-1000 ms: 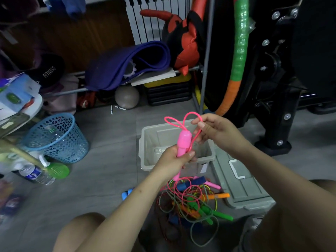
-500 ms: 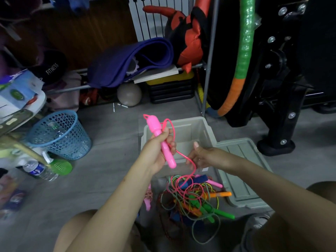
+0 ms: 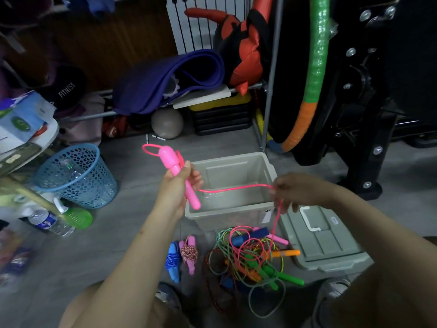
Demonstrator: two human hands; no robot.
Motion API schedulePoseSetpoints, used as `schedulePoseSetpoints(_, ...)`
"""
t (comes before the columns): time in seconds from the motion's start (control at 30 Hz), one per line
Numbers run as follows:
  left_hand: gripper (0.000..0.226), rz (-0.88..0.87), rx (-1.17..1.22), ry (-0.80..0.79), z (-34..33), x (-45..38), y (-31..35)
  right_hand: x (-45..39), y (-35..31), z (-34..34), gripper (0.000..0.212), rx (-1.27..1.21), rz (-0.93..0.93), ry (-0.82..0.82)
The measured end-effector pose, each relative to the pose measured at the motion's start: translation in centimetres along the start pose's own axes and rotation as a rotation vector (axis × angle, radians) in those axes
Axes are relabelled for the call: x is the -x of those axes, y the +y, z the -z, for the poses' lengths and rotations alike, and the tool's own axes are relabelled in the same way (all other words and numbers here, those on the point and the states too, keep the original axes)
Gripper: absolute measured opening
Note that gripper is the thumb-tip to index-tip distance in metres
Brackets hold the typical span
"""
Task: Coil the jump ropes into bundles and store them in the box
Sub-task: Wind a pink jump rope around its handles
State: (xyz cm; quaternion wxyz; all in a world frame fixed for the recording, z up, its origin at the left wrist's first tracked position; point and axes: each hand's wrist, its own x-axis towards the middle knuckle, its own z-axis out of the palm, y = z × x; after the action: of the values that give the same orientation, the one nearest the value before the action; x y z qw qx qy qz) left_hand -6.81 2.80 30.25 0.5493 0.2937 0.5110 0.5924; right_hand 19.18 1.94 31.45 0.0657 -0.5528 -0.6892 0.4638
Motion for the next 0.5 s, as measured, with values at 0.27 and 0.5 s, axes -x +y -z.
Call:
schedulePoseSetpoints(0.27,0.005,0.203,-0.047,-0.304,-3.1,2.9,-3.4,-0.1,-2.2,0.2,0.017,-0.743,0.251,0.17)
schedulePoseSetpoints(0.5,0.017,0.146,-0.06,-0.527,-4.9,4.6,-4.6,-0.9,-3.5,-1.1,0.016,-0.801,0.325,0.157)
